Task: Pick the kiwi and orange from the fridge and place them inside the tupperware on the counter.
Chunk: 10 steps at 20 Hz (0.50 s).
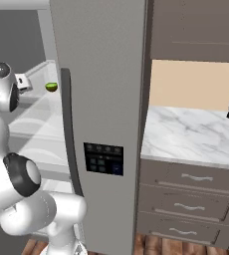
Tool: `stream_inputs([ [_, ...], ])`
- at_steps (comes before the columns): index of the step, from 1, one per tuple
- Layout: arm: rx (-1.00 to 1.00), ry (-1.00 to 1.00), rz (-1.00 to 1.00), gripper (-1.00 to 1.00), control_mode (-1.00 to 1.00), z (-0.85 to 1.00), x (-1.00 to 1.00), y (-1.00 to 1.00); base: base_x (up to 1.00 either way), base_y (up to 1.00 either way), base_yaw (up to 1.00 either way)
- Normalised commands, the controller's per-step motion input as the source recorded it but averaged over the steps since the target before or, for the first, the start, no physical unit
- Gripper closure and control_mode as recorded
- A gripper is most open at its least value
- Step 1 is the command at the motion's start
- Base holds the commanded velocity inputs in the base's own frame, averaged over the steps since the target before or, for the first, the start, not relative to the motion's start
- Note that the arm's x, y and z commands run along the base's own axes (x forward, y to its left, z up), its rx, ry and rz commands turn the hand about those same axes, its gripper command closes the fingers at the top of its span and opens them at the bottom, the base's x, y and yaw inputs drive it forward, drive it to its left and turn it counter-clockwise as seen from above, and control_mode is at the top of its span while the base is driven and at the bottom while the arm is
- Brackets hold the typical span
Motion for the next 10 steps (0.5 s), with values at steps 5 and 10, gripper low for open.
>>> stream_inputs([
  [5, -0.02, 0.0, 0.0, -1.0, -1.0, 0.0, 0.2, 0.1, 0.0, 0.0, 0.0],
  [10, 0.0, 0.0, 0.0, -1.0, -1.0, 0.0, 0.26, 0.01, 0.0, 0.0, 0.0],
])
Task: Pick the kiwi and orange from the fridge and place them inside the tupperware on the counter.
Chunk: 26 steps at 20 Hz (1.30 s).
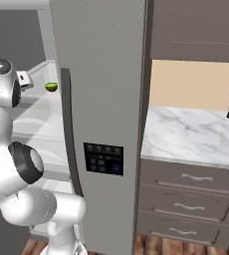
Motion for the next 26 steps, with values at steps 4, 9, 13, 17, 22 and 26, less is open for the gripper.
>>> stream_inputs([
  [4, 0.0, 0.0, 0.0, -1.0, -1.0, 0.0, 0.33, 0.02, 0.0, 0.0, 0.0],
  [9, 0.0, 0.0, 0.0, -1.0, -1.0, 0.0, 0.32, 0.11, 0.0, 0.0, 0.0],
  [13, 0.0, 0.0, 0.0, -1.0, -1.0, 0.0, 0.25, 0.19, 0.0, 0.0, 0.0],
  [17, 0.0, 0.0, 0.0, -1.0, -1.0, -0.02, 0.23, 0.18, 0.0, 0.0, 0.0],
  [22, 0.0, 0.0, 0.0, -1.0, -1.0, -0.05, 0.24, 0.17, 0.0, 0.0, 0.0],
  [26, 0.0, 0.0, 0.0, -1.0, -1.0, -0.09, 0.16, 0.14, 0.0, 0.0, 0.0],
])
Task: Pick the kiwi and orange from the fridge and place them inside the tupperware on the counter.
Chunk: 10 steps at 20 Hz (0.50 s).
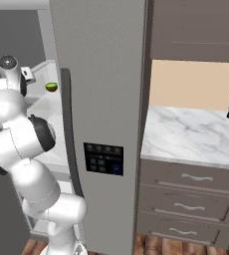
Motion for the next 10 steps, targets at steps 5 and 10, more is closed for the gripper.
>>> stream_inputs([
  [5, 0.0, 0.0, 0.0, -1.0, -1.0, -0.16, 0.08, 0.14, 0.0, 0.0, 0.0],
  [10, 0.0, 0.0, 0.0, 1.0, -1.0, -0.26, 0.01, 0.11, 0.0, 0.0, 0.0],
])
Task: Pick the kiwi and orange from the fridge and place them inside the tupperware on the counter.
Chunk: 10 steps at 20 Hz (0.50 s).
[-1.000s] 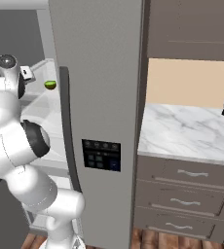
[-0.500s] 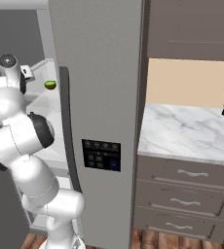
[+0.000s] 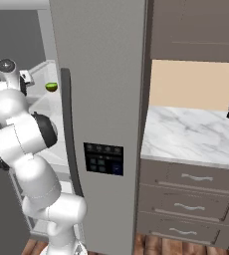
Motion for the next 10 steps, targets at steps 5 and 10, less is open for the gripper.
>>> stream_inputs([
  [5, 0.0, 0.0, 0.0, 1.0, -1.0, -0.12, 0.02, 0.08, 0.0, 0.0, 0.0],
  [10, -0.01, -0.09, -0.03, 1.0, -1.0, 0.0, -0.46, -0.04, 0.0, 0.0, 0.0],
])
